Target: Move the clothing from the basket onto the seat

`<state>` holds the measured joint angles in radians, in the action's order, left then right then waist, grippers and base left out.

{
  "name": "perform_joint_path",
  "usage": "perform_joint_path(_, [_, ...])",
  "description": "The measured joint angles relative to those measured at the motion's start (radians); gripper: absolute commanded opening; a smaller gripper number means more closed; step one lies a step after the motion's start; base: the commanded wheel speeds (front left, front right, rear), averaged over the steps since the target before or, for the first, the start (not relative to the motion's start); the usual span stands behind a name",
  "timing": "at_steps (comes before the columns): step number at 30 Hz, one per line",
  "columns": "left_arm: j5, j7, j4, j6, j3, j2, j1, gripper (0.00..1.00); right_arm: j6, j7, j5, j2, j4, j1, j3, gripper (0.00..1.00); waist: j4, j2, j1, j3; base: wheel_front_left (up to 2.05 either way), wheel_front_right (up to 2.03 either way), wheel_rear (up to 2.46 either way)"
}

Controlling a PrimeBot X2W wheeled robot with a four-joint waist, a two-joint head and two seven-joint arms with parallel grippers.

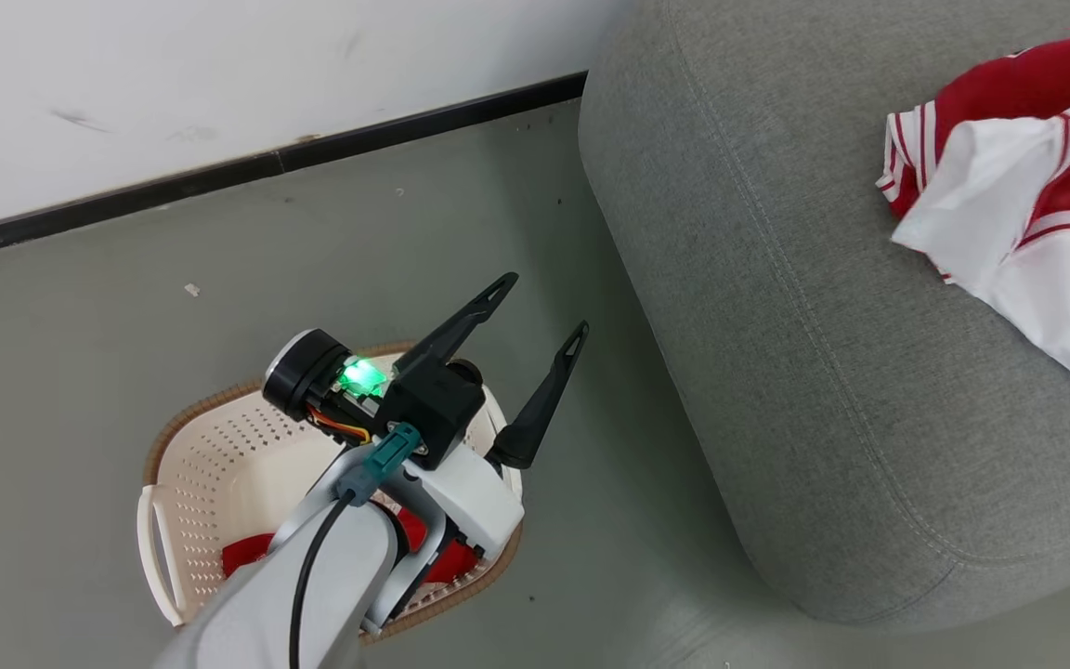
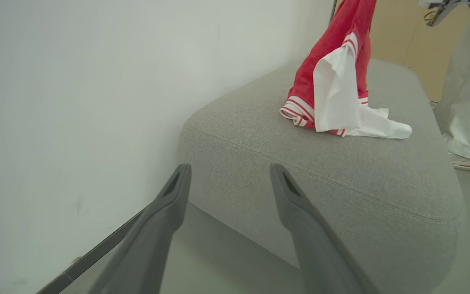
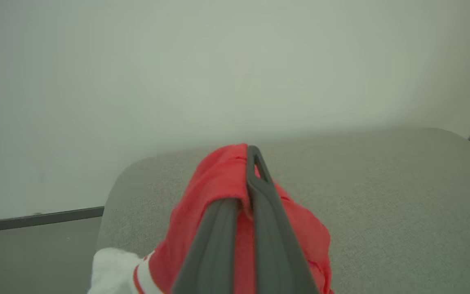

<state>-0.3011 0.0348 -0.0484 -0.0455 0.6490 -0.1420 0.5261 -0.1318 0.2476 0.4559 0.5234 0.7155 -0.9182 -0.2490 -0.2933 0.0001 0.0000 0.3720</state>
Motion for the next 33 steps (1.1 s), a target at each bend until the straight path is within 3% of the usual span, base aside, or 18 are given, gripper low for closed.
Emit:
perform_joint_path(8, [0.004,-0.009,0.004,0.001,0.007,-0.009,0.001,1.00,0.000,0.002,0.000,-0.079,0.051,0.082,-0.012,0.00,0.016,0.0000,0.0000,0.039,0.00,0.00,0.00])
perform_joint_path(18, [0.004,-0.006,-0.002,0.005,-0.001,-0.017,0.017,1.00,0.000,0.003,-0.042,-0.148,0.027,0.159,-0.002,0.00,0.033,0.0000,0.0000,0.056,0.00,0.00,0.00])
perform_joint_path(32, [0.002,0.012,-0.029,0.005,-0.007,-0.022,0.014,1.00,0.000,0.003,-0.081,-0.187,0.032,0.263,0.009,0.00,0.031,0.0000,0.0000,0.027,0.00,0.00,0.00])
perform_joint_path(33, [0.002,0.012,-0.031,0.005,-0.008,-0.022,0.013,1.00,0.000,0.003,-0.081,-0.188,0.031,0.268,0.010,0.08,0.030,0.0000,0.0000,0.024,0.00,0.00,0.00])
